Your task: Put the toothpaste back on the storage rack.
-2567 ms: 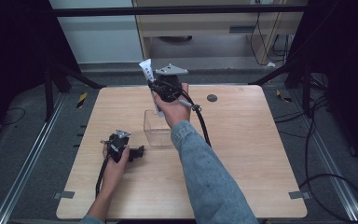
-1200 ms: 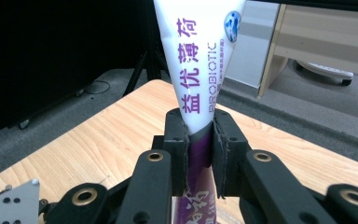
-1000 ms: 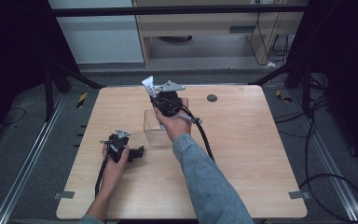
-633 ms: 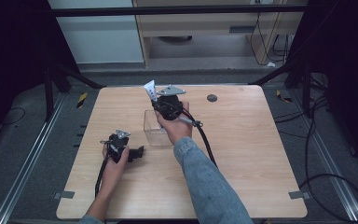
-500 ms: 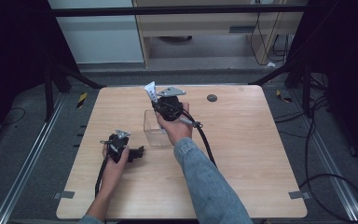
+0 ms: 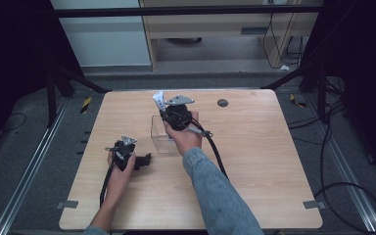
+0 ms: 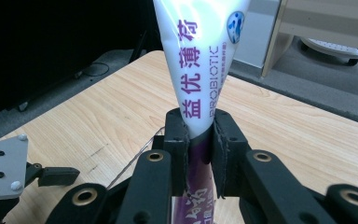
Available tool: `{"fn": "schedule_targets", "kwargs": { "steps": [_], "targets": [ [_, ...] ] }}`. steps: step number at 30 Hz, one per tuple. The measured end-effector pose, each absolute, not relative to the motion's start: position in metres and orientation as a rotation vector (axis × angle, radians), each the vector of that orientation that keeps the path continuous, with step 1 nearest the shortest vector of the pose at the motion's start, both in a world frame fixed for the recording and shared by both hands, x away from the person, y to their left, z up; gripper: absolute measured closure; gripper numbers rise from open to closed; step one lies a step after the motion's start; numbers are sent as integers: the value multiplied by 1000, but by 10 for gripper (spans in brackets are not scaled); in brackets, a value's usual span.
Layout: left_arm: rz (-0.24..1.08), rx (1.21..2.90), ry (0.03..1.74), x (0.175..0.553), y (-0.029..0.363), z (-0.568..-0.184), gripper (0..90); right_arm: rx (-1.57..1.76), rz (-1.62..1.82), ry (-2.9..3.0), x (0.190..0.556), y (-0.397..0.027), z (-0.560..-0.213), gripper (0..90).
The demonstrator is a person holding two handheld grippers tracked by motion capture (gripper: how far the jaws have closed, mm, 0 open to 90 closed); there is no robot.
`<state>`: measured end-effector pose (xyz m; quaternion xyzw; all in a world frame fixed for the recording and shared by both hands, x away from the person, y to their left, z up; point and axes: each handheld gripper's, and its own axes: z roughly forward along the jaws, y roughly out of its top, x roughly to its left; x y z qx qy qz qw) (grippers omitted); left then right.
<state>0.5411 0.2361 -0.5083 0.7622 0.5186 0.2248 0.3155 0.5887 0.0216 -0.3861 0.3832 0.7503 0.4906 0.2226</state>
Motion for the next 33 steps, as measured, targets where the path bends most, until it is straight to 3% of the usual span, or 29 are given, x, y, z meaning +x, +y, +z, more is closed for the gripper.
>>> {"fn": "schedule_targets", "kwargs": {
  "steps": [33],
  "targets": [
    [590, 2010, 1362, 542, 236, -508, 0, 1048, 1334, 2109, 587, 37, -401, 778]
  ]
}}
